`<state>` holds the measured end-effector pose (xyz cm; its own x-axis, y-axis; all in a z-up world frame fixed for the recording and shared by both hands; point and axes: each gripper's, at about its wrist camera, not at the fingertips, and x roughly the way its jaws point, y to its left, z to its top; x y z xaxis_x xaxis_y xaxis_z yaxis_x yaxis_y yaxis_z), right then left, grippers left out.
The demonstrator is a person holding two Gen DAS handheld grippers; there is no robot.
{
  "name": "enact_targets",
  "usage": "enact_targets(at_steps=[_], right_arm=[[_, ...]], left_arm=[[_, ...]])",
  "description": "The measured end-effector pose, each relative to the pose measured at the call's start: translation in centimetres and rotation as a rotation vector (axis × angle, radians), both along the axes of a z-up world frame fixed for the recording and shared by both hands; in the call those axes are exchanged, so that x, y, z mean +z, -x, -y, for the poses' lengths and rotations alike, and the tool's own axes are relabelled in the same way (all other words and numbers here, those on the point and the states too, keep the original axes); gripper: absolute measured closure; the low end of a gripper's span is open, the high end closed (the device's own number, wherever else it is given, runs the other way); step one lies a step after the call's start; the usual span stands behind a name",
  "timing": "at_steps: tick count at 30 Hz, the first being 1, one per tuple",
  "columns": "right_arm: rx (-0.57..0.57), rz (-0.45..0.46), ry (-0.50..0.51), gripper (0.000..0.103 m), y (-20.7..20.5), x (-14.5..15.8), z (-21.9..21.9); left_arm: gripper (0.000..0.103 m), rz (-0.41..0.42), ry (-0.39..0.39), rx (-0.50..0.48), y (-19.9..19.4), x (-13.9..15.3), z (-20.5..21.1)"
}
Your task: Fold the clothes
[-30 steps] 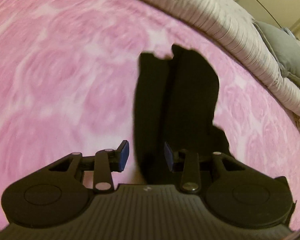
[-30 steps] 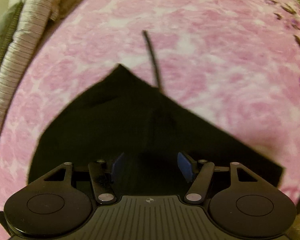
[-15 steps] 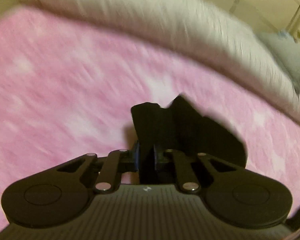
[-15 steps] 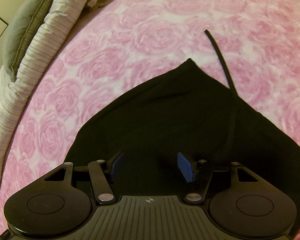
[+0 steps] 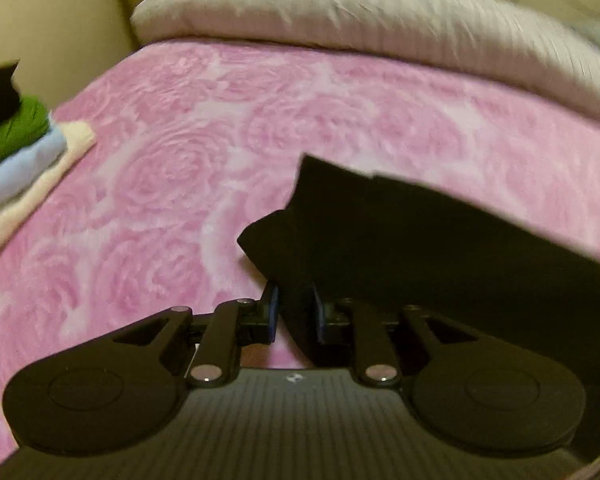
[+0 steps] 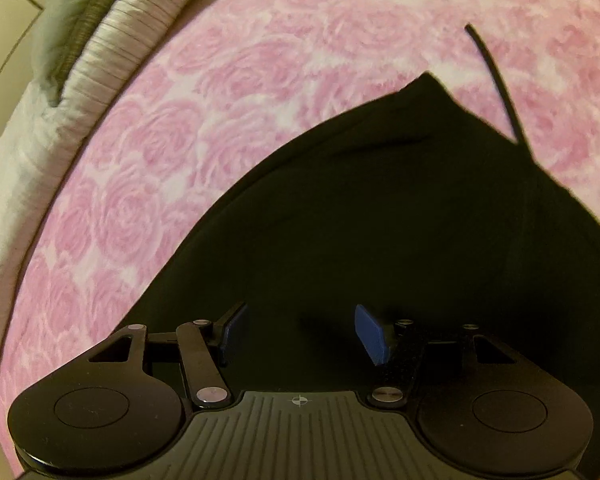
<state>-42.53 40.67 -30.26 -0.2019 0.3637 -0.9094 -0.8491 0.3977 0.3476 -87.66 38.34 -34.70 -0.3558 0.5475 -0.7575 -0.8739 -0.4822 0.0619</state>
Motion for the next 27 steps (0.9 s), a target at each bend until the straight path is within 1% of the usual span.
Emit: enact_targets(at_steps=[1,2,3,5,7,8,10,11,14,16,18,21,23,27], right_arm=[[0.002,0.009,-0.006,0.041,-0.5,0.5,0.6],[-0.009,0.024,-0.008,0.041,-1.5,1.0,1.5],[-0.021,0.038,-0.009,0.041,-2.4,1.6,2.4],[-0.065,0.053,-0.014,0.041,-4.6,2.6,4.3],[-0.112,0.06,0.003,0.041,-7.1,2.9,6.7],[-0.135,0.063,0.012,0.041,-8.3,3.1,7.9],[-0.182,0.071,0.03,0.041,-10.7,3.5,10.2],[-0.182,0.074,0.044,0.041,-11.5,3.4,11.2],[-0.174,0.074,0.066,0.041,-13.3,2.9,13.5],[-0.173,0.054,0.076,0.041,-14.6,2.4,14.2],[-0.173,0.025,0.086,0.041,-15.9,1.9,14.5],[-0.134,-0.006,0.096,0.041,-17.9,1.1,13.6],[-0.093,-0.009,0.096,0.041,-19.3,0.9,12.7],[-0.022,-0.039,0.093,0.041,-23.4,0.4,10.9]], left_arm=[[0.081,0.023,-0.015,0.023,0.5,0.5,0.1],[0.075,0.021,-0.01,0.043,0.8,1.0,0.4],[0.072,0.02,-0.005,0.062,1.1,1.4,0.6],[0.074,0.016,0.006,0.104,1.7,2.4,1.2],[0.074,0.003,0.026,0.176,1.9,3.7,2.7],[0.075,0.019,0.036,0.208,2.1,4.3,3.5],[0.079,0.043,0.054,0.246,1.9,5.4,5.1],[0.079,0.067,0.061,0.243,1.2,5.9,5.9],[0.079,0.181,0.093,0.157,-3.2,7.2,8.2],[0.079,0.261,0.131,0.042,-8.3,7.8,9.3],[0.079,0.323,0.149,-0.067,-13.5,8.3,10.2],[0.079,0.422,0.164,-0.189,-22.0,8.7,11.4],[0.079,0.474,0.17,-0.237,-26.9,8.7,11.5],[0.079,0.503,0.202,-0.313,-35.0,8.2,11.0]])
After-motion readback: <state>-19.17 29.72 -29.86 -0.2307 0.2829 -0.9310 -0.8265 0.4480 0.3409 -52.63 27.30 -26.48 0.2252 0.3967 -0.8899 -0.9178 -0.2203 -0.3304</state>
